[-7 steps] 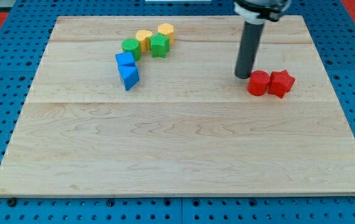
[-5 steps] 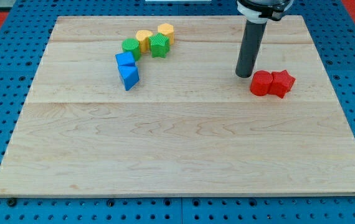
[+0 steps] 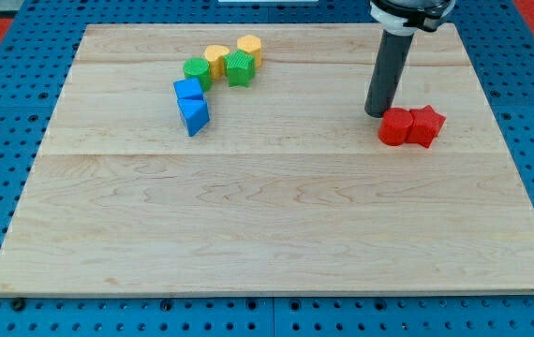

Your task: Move the yellow blocks at the top of the red blocks

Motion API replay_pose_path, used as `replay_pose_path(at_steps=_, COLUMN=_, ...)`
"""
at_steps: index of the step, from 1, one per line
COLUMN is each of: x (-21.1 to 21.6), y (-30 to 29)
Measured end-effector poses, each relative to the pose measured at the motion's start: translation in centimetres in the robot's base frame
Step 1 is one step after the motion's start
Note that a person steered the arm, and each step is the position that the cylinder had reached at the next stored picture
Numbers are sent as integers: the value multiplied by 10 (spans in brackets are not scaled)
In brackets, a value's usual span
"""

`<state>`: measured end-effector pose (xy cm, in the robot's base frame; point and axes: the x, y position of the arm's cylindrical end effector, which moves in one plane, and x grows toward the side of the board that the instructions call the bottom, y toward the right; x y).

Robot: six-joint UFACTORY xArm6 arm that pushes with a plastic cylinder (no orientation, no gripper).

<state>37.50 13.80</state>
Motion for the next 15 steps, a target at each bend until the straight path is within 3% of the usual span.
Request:
replay_pose_path(at_steps=3, x=1, y=-4)
replay_pose_path(at_steps=4, x=21, y=-65)
replay_pose_path(at_steps=5, x=0, y=-156)
replay_pose_path(at_steps=6, x=-44, y=-172)
replay_pose_path(at_steps=8, x=-89, y=-264)
replay_pose_path(at_steps=9, x=-119, y=-269)
replay_pose_path(at_steps=11, x=-134, y=-103)
replay_pose_path(at_steps=12, x=-134, y=-56)
replay_pose_path(at_steps=13, x=-99, y=-39)
replay_pose_path(at_steps=15, x=-106, y=-120)
